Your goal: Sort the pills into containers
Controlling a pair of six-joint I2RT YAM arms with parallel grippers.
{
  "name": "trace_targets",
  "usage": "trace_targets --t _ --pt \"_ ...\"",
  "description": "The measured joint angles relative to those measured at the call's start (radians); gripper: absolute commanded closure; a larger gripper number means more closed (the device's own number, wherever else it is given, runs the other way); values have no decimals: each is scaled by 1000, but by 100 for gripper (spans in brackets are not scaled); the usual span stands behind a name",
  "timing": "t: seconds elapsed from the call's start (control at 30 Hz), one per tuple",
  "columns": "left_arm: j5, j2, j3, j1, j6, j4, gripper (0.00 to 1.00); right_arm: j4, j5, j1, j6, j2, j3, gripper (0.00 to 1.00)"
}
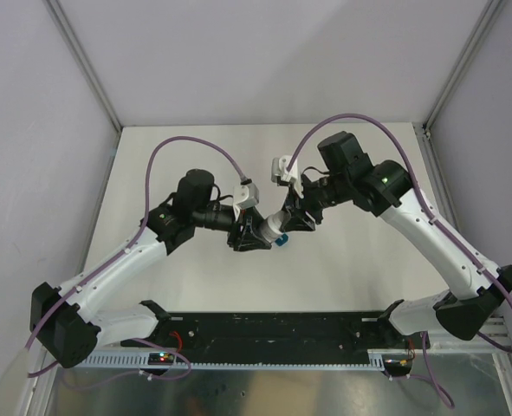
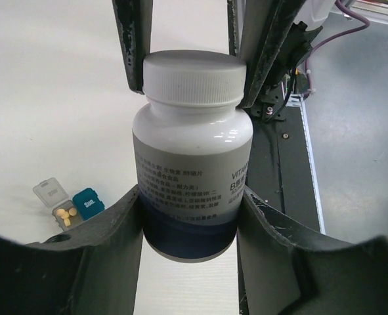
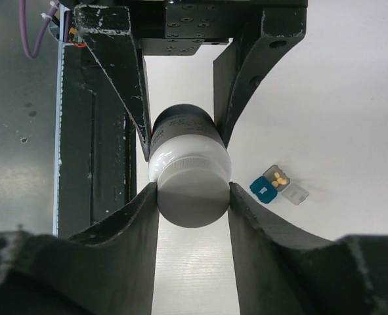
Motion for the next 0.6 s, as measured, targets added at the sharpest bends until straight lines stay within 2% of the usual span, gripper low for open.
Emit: trace_targets --t 0.2,0.33,0.6 --pt "-18 0 0 -1 12 -18 100 -14 -6 -1 -3 17 10 72" --pt "-78 0 0 -16 26 -23 100 -26 -1 -8 11 43 26 75" --pt "-305 -3 0 -64 53 -31 100 -34 7 -44 97 126 70 77"
